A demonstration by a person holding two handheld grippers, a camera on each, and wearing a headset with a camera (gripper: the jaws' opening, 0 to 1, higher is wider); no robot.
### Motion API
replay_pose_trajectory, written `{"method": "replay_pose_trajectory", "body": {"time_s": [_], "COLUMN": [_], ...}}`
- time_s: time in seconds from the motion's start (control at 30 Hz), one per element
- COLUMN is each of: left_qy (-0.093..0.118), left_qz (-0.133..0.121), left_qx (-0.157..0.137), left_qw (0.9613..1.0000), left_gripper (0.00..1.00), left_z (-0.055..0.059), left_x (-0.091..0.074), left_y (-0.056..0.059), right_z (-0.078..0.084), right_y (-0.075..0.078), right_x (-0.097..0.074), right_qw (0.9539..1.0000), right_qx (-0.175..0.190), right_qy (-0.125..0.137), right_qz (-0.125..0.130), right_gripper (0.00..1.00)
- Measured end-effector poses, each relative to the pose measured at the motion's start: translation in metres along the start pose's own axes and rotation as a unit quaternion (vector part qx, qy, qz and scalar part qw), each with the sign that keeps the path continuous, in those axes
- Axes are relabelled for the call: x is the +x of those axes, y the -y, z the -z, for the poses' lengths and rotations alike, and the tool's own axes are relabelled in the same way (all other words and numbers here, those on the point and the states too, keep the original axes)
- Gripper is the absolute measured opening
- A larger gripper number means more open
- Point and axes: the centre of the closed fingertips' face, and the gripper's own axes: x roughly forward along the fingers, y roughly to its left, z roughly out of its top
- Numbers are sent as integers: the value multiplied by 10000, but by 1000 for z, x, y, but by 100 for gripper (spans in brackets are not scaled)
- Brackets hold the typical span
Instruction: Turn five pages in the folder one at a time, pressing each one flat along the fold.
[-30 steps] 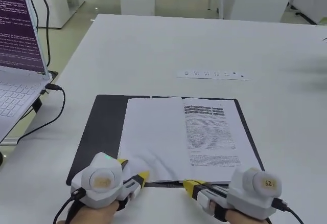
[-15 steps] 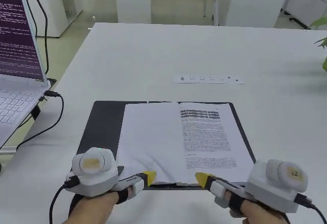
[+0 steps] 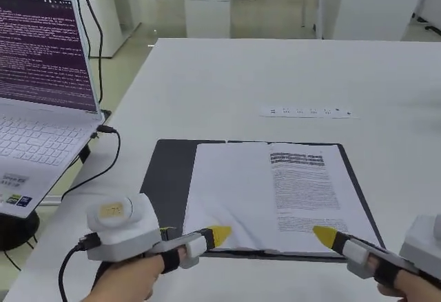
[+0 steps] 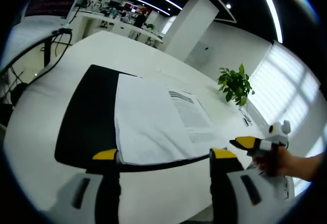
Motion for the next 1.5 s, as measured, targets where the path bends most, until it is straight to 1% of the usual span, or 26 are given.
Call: {"method": "replay_pose_trajectory", "body": {"time_s": [0.07, 0.17, 0.3, 0.4, 0.43, 0.47, 0.5, 0.67, 0.7, 0.73, 0.77, 0.8, 0.87, 0.9, 0.97, 1.03, 1.17, 1.23, 1.4, 1.5], "left_qy": [51, 73, 95, 107, 98, 80, 64, 76, 108, 150, 153, 185, 247, 259, 268, 313, 395, 435, 443, 425], "left_qz": [-82, -187, -304, -367, -464, -493, -506, -565, -601, -614, -618, -674, -712, -718, -733, -757, -787, -795, -797, -801], "left_qx": [95, 272, 615, 791, 922, 958, 1049, 1302, 1435, 1526, 1543, 1613, 1709, 1726, 1739, 1735, 1672, 1683, 1702, 1696], "left_qw": [9999, 9994, 9976, 9961, 9946, 9941, 9932, 9898, 9878, 9863, 9860, 9844, 9824, 9820, 9817, 9814, 9820, 9816, 9812, 9813], "left_gripper": [77, 84, 93, 99, 99, 99, 99, 99, 99, 99, 99, 99, 99, 99, 99, 99, 99, 99, 99, 99], "left_z": [-2, -2, -3, -3, -3, -2, -1, -1, -3, -5, -6, -8, -11, -12, -14, -18, -25, -28, -30, -30], "left_x": [-8, -16, -28, -34, -38, -39, -43, -53, -56, -58, -59, -63, -66, -67, -70, -73, -79, -81, -82, -83], "left_y": [2, 2, 4, 6, 5, 5, 7, 12, 14, 15, 17, 18, 19, 19, 19, 19, 16, 16, 14, 13], "right_z": [0, -6, -19, -28, -30, -32, -35, -37, -38, -38, -38, -38, -38, -39, -40, -41, -48, -50, -51, -47], "right_y": [3, 9, 15, 17, 17, 17, 18, 22, 24, 24, 25, 24, 22, 21, 19, 21, 21, 22, 20, 20], "right_x": [-4, -11, -23, -33, -36, -39, -43, -55, -58, -59, -60, -62, -65, -66, -67, -66, -69, -70, -70, -69], "right_qw": [9999, 9987, 9964, 9940, 9934, 9927, 9913, 9880, 9867, 9860, 9852, 9845, 9843, 9836, 9832, 9827, 9816, 9814, 9811, 9816], "right_qx": [-115, -469, -757, -961, -998, -1045, -1136, -1308, -1369, -1408, -1446, -1485, -1497, -1524, -1543, -1560, -1578, -1583, -1598, -1574], "right_qy": [-47, -18, 133, 218, 241, 270, 327, 402, 424, 431, 454, 468, 492, 520, 547, 570, 659, 678, 689, 658], "right_qz": [48, 214, 366, 467, 509, 540, 581, 723, 762, 781, 800, 808, 798, 806, 812, 820, 847, 850, 843, 852], "right_gripper": [43, 53, 69, 77, 80, 83, 86, 97, 100, 100, 100, 100, 100, 100, 100, 100, 100, 100, 100, 100]}}
